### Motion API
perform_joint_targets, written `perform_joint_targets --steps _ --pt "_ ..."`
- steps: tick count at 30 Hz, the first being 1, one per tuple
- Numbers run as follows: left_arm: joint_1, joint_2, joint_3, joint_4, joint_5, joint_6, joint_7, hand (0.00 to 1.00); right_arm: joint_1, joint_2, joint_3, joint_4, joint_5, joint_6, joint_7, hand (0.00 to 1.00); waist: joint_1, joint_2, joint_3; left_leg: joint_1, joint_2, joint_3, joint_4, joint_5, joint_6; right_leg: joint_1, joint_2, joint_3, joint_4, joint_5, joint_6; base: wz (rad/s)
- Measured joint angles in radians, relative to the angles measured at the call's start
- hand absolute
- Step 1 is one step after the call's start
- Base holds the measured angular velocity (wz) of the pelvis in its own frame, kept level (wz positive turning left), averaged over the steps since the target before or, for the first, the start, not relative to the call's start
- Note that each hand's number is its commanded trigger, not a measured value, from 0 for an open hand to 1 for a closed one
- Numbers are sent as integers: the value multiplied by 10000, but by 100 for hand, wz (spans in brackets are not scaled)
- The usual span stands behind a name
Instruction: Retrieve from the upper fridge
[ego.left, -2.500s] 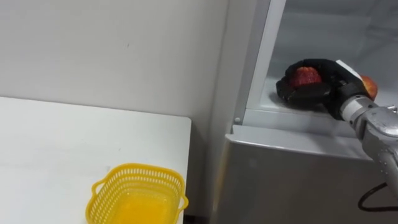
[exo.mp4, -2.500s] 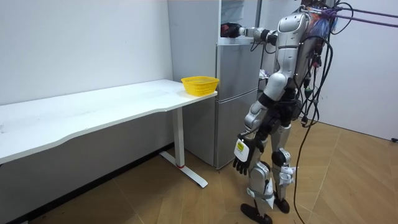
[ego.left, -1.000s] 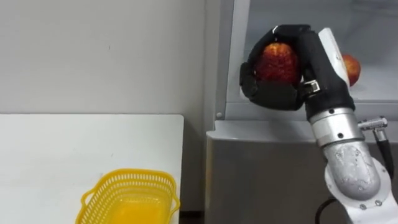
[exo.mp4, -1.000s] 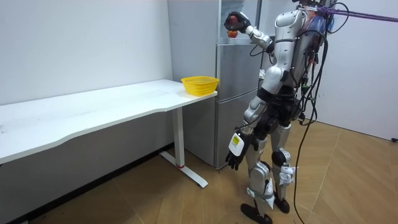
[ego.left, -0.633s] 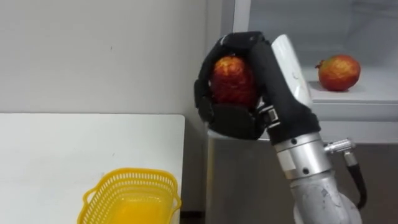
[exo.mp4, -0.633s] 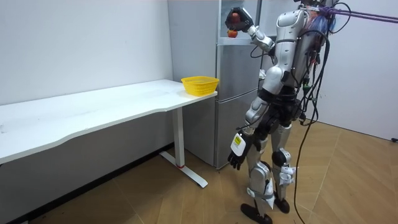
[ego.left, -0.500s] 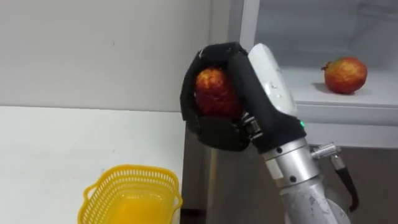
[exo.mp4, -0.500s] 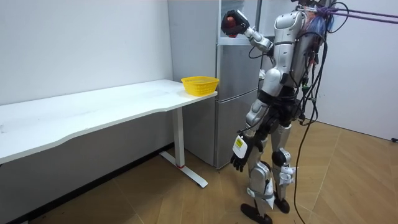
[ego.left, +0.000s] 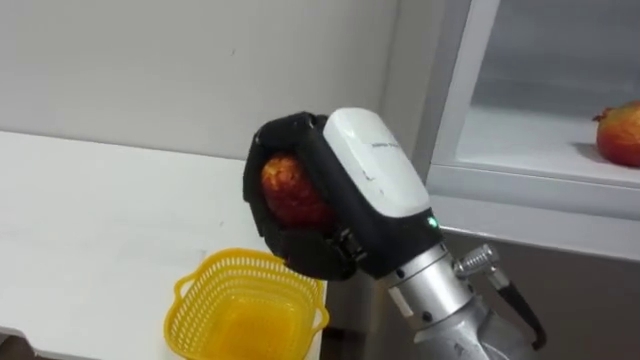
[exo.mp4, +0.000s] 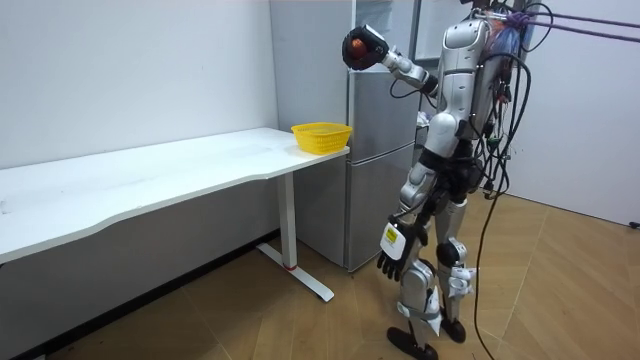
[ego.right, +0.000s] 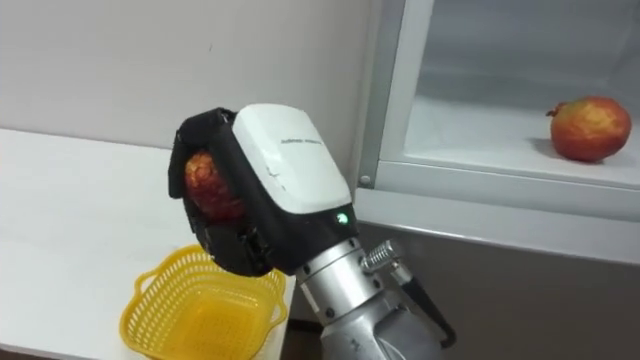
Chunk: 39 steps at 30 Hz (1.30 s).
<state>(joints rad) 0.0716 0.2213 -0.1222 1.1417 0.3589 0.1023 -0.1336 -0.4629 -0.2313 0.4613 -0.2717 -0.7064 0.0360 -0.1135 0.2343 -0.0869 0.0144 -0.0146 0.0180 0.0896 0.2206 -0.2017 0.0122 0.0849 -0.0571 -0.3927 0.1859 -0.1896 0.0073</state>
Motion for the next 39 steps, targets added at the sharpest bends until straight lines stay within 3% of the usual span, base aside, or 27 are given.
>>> perform_joint_targets --steps 1,4,10,21,38,39 --pt "-2 2 -5 -1 2 1 -3 0 -1 -3 48 159 -80 -1 22 100 81 -58 -34 -1 -2 -12 2 2 -2 8 0 -51 4 0 0 9" --pt "-19 7 -15 5 -4 -1 -8 0 -17 -7 192 745 -100 -9 27 100 215 -154 -34 6 -75 -104 21 6 -5 60 -2 -158 10 -2 2 10" --pt "-32 8 -31 178 0 4 10 0 -29 0 311 1611 -78 12 71 100 388 -510 32 -3 -125 -272 28 6 4 122 -26 -208 2 -5 8 8" --pt "-89 153 -30 157 61 5 -163 0 -302 28 556 3268 -179 91 72 100 998 -531 44 -115 -167 -443 21 39 68 77 -132 -512 2 -26 44 5" --pt "-115 180 -35 -177 59 9 -105 0 -550 354 1101 5060 -191 101 75 100 1065 -572 41 -127 -233 -526 9 42 63 120 -107 -487 -19 -26 45 1" --pt "-112 184 -35 -163 59 14 -35 0 -582 357 1125 5216 -190 107 71 89 1065 -598 37 -132 -253 -591 17 46 64 121 -107 -487 -19 -27 45 9"
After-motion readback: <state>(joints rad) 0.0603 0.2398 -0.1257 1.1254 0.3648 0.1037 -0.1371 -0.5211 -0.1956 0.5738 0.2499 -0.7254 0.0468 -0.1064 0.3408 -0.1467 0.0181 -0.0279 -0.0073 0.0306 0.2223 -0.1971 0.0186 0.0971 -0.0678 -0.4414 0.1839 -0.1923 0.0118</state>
